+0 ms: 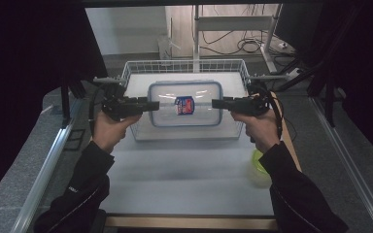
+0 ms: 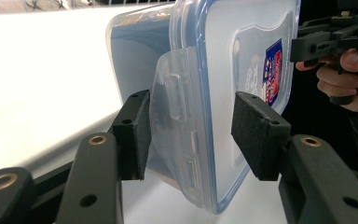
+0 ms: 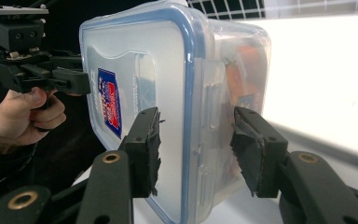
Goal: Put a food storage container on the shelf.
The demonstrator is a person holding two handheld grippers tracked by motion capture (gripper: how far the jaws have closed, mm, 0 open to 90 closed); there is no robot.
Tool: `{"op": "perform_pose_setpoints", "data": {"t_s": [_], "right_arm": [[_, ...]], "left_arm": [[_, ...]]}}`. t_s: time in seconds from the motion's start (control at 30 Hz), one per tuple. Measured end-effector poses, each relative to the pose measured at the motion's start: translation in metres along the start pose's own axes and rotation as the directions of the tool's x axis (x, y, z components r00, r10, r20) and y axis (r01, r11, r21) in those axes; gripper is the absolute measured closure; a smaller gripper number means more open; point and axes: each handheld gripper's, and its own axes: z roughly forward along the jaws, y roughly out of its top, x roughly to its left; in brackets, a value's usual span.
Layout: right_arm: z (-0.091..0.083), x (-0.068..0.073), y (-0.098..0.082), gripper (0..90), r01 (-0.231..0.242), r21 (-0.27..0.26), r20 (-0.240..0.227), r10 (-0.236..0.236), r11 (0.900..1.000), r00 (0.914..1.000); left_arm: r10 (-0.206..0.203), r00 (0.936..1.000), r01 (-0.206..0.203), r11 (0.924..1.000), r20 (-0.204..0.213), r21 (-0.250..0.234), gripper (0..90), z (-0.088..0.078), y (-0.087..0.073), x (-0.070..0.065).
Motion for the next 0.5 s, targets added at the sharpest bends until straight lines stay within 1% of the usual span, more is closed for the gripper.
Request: {"op": "perform_pose_setpoints", "data": {"t_s": [0.03,0.07,0.1,0.13,0.17,0.2,0.23,0.27,0.3,0.33,0.37,0.43,0.47,0.5], "right_arm": [[0.002,-0.002,0.008,52.5,-0.004,-0.004,0.001,0.004,1.000,1.0000],[0.003,-0.004,0.011,52.5,-0.004,-0.009,-0.001,0.004,1.000,1.0000],[0.003,-0.004,0.011,52.5,-0.004,-0.009,-0.001,0.004,1.000,1.0000],[0.005,-0.007,0.020,52.4,-0.010,-0.018,0.000,0.010,1.000,1.0000],[0.005,-0.007,0.020,52.4,-0.010,-0.018,0.000,0.010,1.000,1.0000],[0.007,-0.011,0.027,52.4,-0.014,-0.026,-0.001,0.014,1.000,0.9999],[0.007,-0.011,0.027,52.4,-0.014,-0.026,-0.001,0.014,1.000,0.9999],[0.008,-0.014,0.034,52.4,-0.018,-0.032,-0.004,0.018,0.999,0.9998],[0.009,-0.015,0.036,52.4,-0.020,-0.037,-0.005,0.020,0.999,0.9998],[0.010,-0.016,0.039,52.3,-0.029,-0.037,-0.007,0.028,0.999,0.9996],[0.011,-0.019,0.042,52.3,-0.035,-0.038,-0.010,0.035,0.999,0.9993],[0.011,-0.020,0.043,52.3,-0.037,-0.039,-0.010,0.037,0.999,0.9993],[0.014,-0.025,0.047,52.3,-0.048,-0.035,-0.018,0.047,0.998,0.9987],[0.015,-0.027,0.048,52.3,-0.049,-0.040,-0.018,0.049,0.998,0.9987]], "left_arm": [[-0.002,1.0000,0.002,1.0000,-0.001,-0.001,48.7,0.001,0.007,0.003],[-0.002,1.0000,0.002,1.0000,0.000,-0.007,48.7,0.002,0.011,0.005],[-0.002,1.0000,0.002,1.0000,0.000,-0.007,48.7,0.002,0.011,0.005],[-0.003,1.0000,0.003,1.0000,-0.002,-0.008,48.7,0.003,0.019,0.009],[-0.003,1.0000,0.003,1.0000,-0.002,-0.008,48.7,0.003,0.019,0.009],[-0.002,1.0000,0.002,0.9998,-0.003,-0.018,48.7,0.004,0.027,0.013],[-0.002,1.0000,0.002,0.9998,-0.003,-0.018,48.7,0.004,0.027,0.013],[-0.004,1.0000,0.004,0.9997,-0.006,-0.026,48.7,0.004,0.033,0.015],[0.000,1.0000,0.000,0.9996,-0.005,-0.029,48.7,0.005,0.037,0.017],[0.000,1.0000,0.000,0.9996,-0.005,-0.029,48.7,0.005,0.037,0.017],[-0.003,1.0000,0.003,0.9994,-0.004,-0.034,48.8,0.005,0.040,0.019],[-0.007,1.0000,0.007,0.9993,-0.006,-0.037,48.8,0.007,0.044,0.021],[-0.001,1.0000,0.001,0.9992,-0.006,-0.039,48.8,0.009,0.048,0.025],[-0.001,1.0000,0.001,0.9992,-0.006,-0.039,48.8,0.009,0.048,0.025]]}}
